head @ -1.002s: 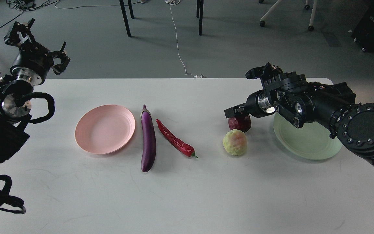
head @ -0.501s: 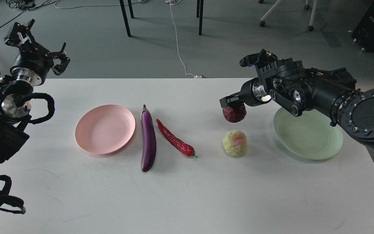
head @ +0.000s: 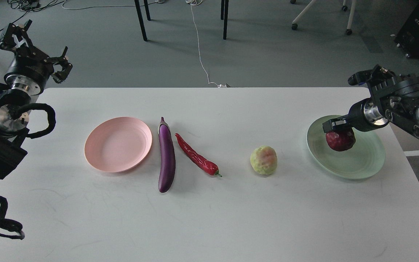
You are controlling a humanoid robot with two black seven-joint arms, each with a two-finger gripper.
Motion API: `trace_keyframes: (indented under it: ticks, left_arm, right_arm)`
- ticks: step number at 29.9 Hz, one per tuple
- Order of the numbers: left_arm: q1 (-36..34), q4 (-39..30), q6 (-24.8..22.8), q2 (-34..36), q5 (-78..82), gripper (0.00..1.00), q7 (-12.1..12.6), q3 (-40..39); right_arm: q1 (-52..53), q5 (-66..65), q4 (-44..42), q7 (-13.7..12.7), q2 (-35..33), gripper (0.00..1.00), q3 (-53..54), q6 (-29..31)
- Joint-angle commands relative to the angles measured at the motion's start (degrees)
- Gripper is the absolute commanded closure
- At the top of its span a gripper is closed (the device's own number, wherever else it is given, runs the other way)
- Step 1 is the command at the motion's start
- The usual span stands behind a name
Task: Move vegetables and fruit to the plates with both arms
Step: 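Carry the pomegranate onto the green plate and release it, then reach the right gripper to the pale green fruit and grasp it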
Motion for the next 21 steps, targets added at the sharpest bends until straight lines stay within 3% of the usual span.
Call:
trace_keyframes:
  ticks: [1, 6, 16, 21]
  left_arm:
    - [0.04, 0.0, 0.0, -0.23, 0.0, 0.02, 0.0, 0.0]
    - [-0.04, 0.0, 0.0, -0.23, 0.09, 0.02, 0.0, 0.0]
    - [-0.04, 0.0, 0.0, 0.03, 0.0, 0.02, -0.09, 0.0]
    - [-0.04, 0.0, 0.0, 0.12, 0.0, 0.02, -0.09, 0.0]
  right_arm:
    - [-2.41, -1.62, -0.28, -0.08, -0.57, 0.37, -0.18, -0.4]
    - [-1.81, -1.53, -0.2, -0.08, -1.35, 0.06, 0.0, -1.46]
    - [6.45, -1.09, 0.85, 0.01, -1.54, 0.04, 0.7, -1.29]
    - [10.24, -1.0, 10.41, -0.17, 0.48, 0.04, 2.11, -1.29]
